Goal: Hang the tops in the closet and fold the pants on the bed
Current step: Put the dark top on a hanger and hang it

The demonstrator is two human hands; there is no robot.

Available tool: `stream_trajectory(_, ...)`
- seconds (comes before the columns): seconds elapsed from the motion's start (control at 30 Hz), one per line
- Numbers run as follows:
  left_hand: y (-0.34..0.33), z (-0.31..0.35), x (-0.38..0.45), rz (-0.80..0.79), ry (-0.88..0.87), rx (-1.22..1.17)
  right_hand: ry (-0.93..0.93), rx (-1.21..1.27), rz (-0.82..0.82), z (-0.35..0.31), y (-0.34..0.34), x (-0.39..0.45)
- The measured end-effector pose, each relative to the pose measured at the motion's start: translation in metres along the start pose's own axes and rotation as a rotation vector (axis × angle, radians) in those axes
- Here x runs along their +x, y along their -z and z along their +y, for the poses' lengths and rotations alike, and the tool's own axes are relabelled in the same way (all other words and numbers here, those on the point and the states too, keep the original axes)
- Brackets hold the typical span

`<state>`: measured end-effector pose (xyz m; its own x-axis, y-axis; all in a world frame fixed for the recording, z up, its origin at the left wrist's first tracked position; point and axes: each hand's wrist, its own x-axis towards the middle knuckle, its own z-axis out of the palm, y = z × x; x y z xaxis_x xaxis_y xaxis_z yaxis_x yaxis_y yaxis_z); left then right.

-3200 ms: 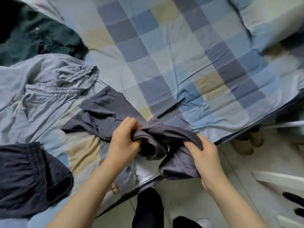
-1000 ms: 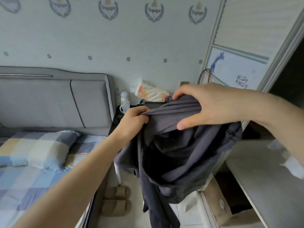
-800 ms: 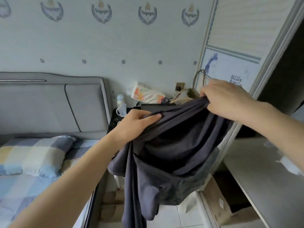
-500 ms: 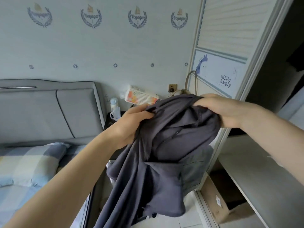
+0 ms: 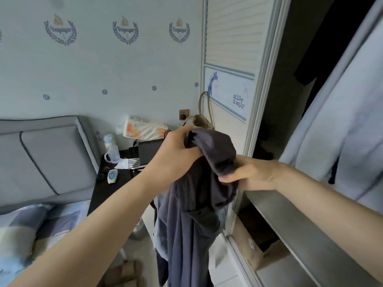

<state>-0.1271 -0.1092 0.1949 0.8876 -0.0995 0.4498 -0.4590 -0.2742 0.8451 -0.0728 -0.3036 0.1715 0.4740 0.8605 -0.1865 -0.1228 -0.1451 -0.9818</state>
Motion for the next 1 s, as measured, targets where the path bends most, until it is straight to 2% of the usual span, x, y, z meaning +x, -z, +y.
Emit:
stream_trajectory(0.07,-0.011,-0.004,0.006,-0.015,0.097,-0.152,-0.032,0.028,0.033,0.008,0.002,-0.014)
stream_trajectory(0.13,-0.027,-0.008,0.014,-0.061,0.066,-0.097,-0.068,-0.094,0.174,0.01,0.006,-0.035)
stream_trajectory(0.17,-0.036,-0.011,0.018,-0.095,0.026,-0.033,-0.066,-0.257,0.281,0.009,0.008,-0.047)
stream_trajectory(0.23,-0.058,-0.018,0.023,-0.213,0.018,0.08,-0.043,-0.787,0.564,0.008,0.015,-0.067)
stream_trajectory(0.3,-0.077,-0.026,0.028,-0.27,0.046,0.312,-0.001,-1.158,0.756,0.007,0.02,-0.08)
stream_trajectory(0.4,-0.105,-0.038,0.043,-0.166,-0.116,0.669,0.069,-1.29,0.899,0.01,0.034,-0.102)
stream_trajectory(0.47,-0.12,-0.047,0.054,-0.129,-0.162,0.793,0.053,-1.069,0.912,0.008,0.047,-0.112)
stream_trajectory(0.63,-0.158,-0.072,0.079,-0.174,-0.114,0.953,0.157,0.137,1.059,0.006,0.072,-0.116)
stream_trajectory(0.7,-0.161,-0.08,0.093,-0.24,-0.088,0.976,0.187,0.376,1.077,-0.002,0.082,-0.122)
stream_trajectory(0.77,-0.161,-0.091,0.114,-0.356,-0.013,0.938,0.172,0.382,1.051,-0.01,0.096,-0.131)
stream_trajectory(0.8,-0.16,-0.094,0.125,-0.445,0.076,0.833,0.16,0.355,1.035,-0.014,0.103,-0.136)
stream_trajectory(0.83,-0.157,-0.095,0.134,-0.54,0.216,0.615,0.15,0.344,1.027,-0.018,0.109,-0.14)
stream_trajectory(0.93,-0.149,-0.091,0.165,-0.773,0.634,-0.196,0.184,0.343,1.152,-0.027,0.139,-0.143)
stream_trajectory(1.0,-0.143,-0.089,0.188,-0.834,0.77,-0.504,0.141,0.324,1.197,-0.03,0.161,-0.139)
